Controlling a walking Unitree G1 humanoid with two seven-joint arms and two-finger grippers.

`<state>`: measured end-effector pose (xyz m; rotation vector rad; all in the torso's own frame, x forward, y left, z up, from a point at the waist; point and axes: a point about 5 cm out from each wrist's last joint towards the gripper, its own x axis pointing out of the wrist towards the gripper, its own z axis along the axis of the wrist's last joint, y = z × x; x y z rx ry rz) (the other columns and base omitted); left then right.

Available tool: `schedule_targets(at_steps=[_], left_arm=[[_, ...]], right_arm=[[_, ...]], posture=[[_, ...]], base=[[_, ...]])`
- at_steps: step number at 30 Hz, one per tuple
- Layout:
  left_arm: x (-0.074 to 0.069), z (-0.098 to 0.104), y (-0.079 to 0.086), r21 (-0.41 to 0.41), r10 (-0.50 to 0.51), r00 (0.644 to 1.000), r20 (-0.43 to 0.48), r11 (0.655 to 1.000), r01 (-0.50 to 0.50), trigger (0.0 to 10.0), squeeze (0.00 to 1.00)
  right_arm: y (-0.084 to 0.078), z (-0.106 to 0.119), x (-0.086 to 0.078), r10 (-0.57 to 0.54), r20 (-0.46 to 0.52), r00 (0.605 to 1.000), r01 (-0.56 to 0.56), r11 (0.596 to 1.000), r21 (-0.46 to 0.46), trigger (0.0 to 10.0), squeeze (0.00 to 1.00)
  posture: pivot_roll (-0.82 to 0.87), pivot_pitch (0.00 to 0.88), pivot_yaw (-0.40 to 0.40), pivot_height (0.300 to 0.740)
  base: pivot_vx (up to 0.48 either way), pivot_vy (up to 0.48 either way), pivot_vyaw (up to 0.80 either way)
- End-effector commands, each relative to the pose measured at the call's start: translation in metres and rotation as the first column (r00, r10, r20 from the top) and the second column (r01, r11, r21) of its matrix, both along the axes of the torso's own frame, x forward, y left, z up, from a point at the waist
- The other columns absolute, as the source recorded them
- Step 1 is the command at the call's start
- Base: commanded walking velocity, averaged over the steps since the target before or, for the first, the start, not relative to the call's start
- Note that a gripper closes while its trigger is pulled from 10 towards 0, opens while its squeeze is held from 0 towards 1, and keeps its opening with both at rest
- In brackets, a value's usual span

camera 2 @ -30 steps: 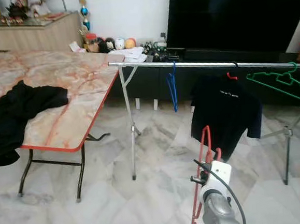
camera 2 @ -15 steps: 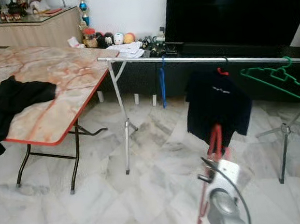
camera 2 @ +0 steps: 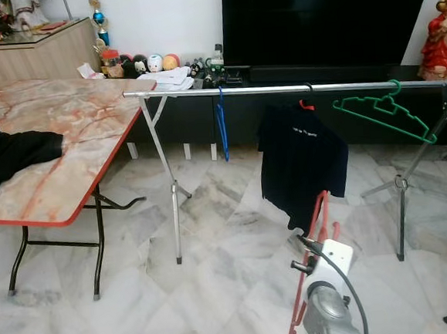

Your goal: Hang hanger

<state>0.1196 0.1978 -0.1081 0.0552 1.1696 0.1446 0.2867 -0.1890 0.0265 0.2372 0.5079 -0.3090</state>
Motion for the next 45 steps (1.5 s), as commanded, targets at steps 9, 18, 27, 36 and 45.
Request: schedule_targets(at_steps=[9, 18, 27, 36, 45], left_arm=[[0.005, 0.000, -0.013, -0.076, -0.032, 0.999, 0.018, 0.997, 0.033, 10.0, 0.00], [0.005, 0.000, -0.012, -0.079, -0.029, 0.999, 0.018, 0.996, 0.031, 10.0, 0.00], [0.004, 0.000, -0.012, -0.081, -0.031, 0.999, 0.017, 0.996, 0.032, 10.0, 0.00], [0.004, 0.000, -0.012, -0.083, -0.038, 0.999, 0.012, 0.996, 0.039, 10.0, 0.00], [0.003, 0.000, -0.010, -0.080, -0.052, 0.999, 0.007, 0.995, 0.052, 10.0, 0.00]], right_arm=[[-0.001, 0.004, 0.005, -0.016, 0.003, 1.000, 0.016, 1.000, -0.009, 10.0, 0.00], [0.004, 0.006, 0.008, 0.048, 0.000, 0.999, -0.048, 0.998, -0.050, 10.0, 0.00], [0.013, 0.007, 0.011, 0.126, 0.001, 0.992, -0.125, 0.988, -0.096, 10.0, 0.00], [0.013, 0.007, 0.012, 0.159, -0.012, 0.987, -0.159, 0.980, -0.120, 10.0, 0.00], [0.010, 0.006, 0.013, 0.159, -0.031, 0.987, -0.162, 0.978, -0.133, 10.0, 0.00]], posture=[[0.07, 0.000, -0.039, 0.740], [0.07, 0.000, -0.039, 0.740], [0.07, 0.000, -0.040, 0.740], [0.07, 0.000, -0.042, 0.740], [0.07, 0.000, -0.041, 0.740]], base=[[0.338, 0.000, 0.00], [0.346, 0.000, -0.32], [0.342, 0.000, 0.00], [0.342, 0.000, 0.00], [0.341, 0.000, 0.00]])
